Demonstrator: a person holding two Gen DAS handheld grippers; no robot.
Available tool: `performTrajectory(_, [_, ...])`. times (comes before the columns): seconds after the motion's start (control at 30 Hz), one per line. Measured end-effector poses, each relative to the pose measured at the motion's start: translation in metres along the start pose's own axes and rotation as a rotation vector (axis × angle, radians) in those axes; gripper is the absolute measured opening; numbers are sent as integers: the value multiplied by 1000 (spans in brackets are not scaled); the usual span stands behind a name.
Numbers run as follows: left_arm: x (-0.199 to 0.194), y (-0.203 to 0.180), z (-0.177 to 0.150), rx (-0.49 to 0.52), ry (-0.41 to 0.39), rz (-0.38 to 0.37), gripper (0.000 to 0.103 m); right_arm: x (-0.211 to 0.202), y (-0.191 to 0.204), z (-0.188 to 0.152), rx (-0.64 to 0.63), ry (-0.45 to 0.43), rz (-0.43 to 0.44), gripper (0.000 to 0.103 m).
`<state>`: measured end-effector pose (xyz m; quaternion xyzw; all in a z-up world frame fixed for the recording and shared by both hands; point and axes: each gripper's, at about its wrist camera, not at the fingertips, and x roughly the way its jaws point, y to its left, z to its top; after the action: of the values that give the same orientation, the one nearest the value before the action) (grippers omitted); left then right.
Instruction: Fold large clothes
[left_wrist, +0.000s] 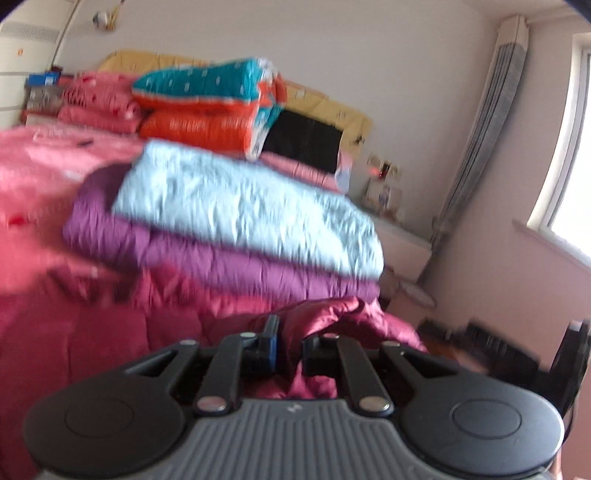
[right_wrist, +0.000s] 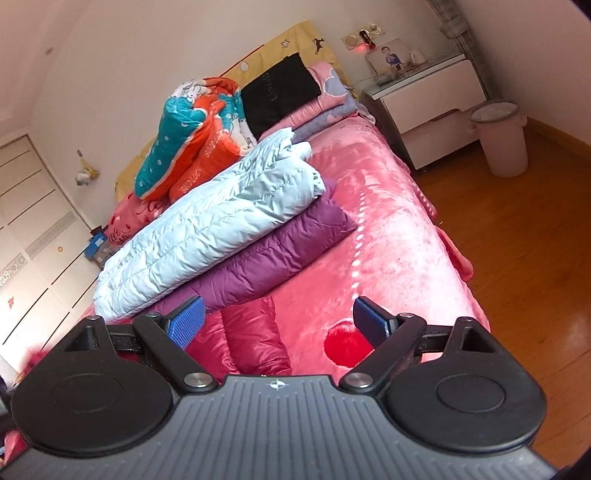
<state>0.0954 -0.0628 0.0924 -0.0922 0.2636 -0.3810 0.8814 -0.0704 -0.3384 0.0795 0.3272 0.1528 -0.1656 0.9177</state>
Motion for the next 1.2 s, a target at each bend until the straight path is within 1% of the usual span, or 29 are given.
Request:
performTrajectory(0.13, [-7, -3, -20, -8, 17, 4, 10, 10, 5, 1, -32, 29, 35, 103])
performTrajectory(0.17, [-12, -5, -23, -2, 18, 5, 15, 12, 7, 0, -35, 42, 51, 103])
performTrajectory(0.23, [-19, -6, -25, -3, 23, 11, 34, 15, 9, 0, -47, 66, 76, 103])
performTrajectory(0.27, [-24, -7, -26, -5, 19, 12, 50, 16, 11, -1, -57, 77, 85, 103])
performTrajectory(0.3, [-31, -9, -29, 1, 13, 13, 61, 15, 12, -1, -66, 85, 93, 103])
performTrajectory(0.33, [-39, -12, -31, 17, 10, 17, 63, 16, 14, -1, -77, 94, 98, 103])
performTrajectory(0.4, [-52, -16, -37, 43, 11, 22, 74, 19, 17, -3, -108, 110, 102, 103])
performTrajectory(0.43, [-59, -17, -39, 47, 14, 32, 76, 20, 19, -3, -121, 117, 105, 103])
performTrajectory(0.6, [-93, -29, -58, 100, 50, 71, 78, 27, 25, -9, -186, 184, 127, 103])
performTrajectory(0.77, [-118, -24, -75, 149, 115, 155, 78, 37, 35, -18, -261, 270, 148, 103])
performTrajectory(0.83, [-123, -16, -79, 170, 134, 208, 78, 41, 38, -22, -282, 297, 163, 103])
performTrajectory(0.9, [-125, -4, -79, 161, 143, 259, 78, 41, 44, -27, -307, 306, 201, 103])
performTrajectory(0.97, [-125, 12, -78, 140, 154, 292, 78, 40, 51, -31, -339, 311, 230, 103])
performTrajectory(1.03, [-121, 27, -76, 121, 163, 331, 77, 43, 60, -37, -383, 331, 228, 103])
performTrajectory(1.13, [-116, 46, -71, 89, 151, 342, 77, 50, 69, -48, -439, 340, 198, 103])
performTrajectory(1.17, [-114, 50, -69, 81, 149, 345, 77, 51, 72, -49, -447, 334, 200, 96])
performTrajectory(1.2, [-109, 55, -66, 76, 146, 347, 77, 52, 74, -50, -447, 330, 205, 93])
